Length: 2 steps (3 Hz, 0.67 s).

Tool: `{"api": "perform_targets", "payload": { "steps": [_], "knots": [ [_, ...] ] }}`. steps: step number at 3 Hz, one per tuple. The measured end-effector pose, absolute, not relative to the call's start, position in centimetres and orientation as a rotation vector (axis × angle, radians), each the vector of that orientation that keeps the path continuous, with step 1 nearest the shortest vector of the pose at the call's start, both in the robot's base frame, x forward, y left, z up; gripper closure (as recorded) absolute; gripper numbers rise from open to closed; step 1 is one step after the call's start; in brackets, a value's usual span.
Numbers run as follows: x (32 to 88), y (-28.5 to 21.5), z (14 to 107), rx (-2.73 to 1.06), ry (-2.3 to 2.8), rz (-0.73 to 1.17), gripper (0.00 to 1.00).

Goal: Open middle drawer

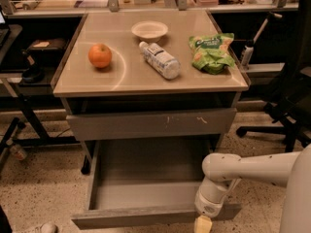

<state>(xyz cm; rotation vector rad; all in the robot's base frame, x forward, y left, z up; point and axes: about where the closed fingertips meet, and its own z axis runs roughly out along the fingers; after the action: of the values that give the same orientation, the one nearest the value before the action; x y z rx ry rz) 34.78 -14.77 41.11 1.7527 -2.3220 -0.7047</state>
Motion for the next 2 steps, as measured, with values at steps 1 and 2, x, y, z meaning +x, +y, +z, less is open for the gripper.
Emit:
{"api": "perform_targets", "payload": {
  "steps": [1, 2],
  "knots": [
    [33.66, -15.07, 40.97, 1.734, -2.312, -0.72, 0.0],
    [33.6, -15.09, 41.18, 1.733, -2.312, -0.72, 0.0]
  ]
}}
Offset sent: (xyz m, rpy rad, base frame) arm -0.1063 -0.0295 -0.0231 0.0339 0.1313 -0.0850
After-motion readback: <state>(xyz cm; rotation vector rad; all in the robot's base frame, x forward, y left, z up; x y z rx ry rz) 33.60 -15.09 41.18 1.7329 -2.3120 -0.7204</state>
